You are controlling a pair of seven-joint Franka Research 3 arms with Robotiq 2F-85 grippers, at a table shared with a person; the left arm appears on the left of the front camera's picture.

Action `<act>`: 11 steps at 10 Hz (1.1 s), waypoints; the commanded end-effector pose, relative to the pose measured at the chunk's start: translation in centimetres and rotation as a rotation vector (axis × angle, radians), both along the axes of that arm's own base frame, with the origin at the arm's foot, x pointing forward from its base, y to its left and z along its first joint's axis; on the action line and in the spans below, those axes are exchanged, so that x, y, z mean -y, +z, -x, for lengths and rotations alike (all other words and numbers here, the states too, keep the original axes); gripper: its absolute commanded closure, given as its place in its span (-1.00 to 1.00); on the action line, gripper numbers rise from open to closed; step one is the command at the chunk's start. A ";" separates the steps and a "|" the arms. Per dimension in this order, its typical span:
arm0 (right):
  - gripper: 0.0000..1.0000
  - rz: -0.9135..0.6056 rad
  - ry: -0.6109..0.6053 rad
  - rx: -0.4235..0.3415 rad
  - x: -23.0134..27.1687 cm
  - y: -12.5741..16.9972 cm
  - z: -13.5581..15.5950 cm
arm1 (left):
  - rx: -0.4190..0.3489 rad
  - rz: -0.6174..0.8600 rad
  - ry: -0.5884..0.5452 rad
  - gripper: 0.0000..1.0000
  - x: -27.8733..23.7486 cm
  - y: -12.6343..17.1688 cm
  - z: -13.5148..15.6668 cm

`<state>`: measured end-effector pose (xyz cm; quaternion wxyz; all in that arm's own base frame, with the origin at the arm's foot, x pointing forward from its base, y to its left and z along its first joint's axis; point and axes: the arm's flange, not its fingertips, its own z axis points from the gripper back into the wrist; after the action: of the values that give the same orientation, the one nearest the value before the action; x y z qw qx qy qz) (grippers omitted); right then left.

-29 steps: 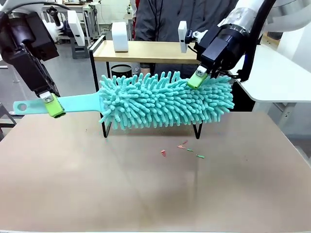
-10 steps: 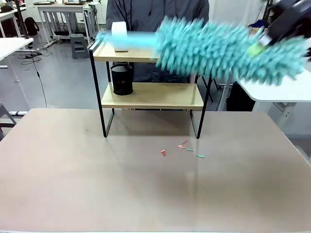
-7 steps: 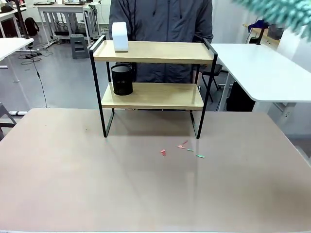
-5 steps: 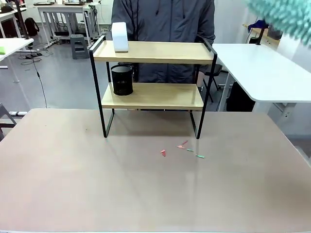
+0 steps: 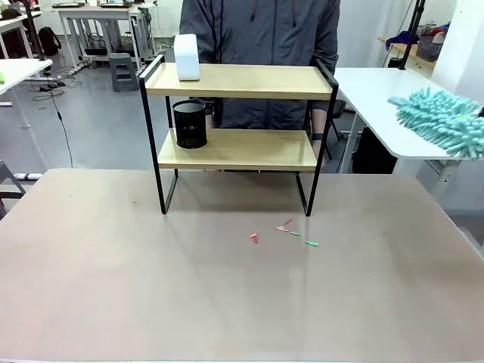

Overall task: Clean the shelf.
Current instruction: Hand the Duster back to the human.

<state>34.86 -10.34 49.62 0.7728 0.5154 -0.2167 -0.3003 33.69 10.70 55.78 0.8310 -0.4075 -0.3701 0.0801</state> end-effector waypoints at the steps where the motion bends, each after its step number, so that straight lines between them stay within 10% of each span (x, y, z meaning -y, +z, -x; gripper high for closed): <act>1: 1.00 0.023 0.016 0.058 0.5 1.2 1.2 | -0.011 0.003 -0.010 -1.00 0.1 0.1 0.3; 11: 1.00 0.023 0.016 0.058 0.5 1.2 1.2 | -0.011 0.003 -0.010 -1.00 0.1 0.1 0.3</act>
<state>33.83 -10.74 50.82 0.7730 0.5173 -0.2310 -0.2853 33.66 10.59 55.83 0.8314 -0.4077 -0.3694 0.0778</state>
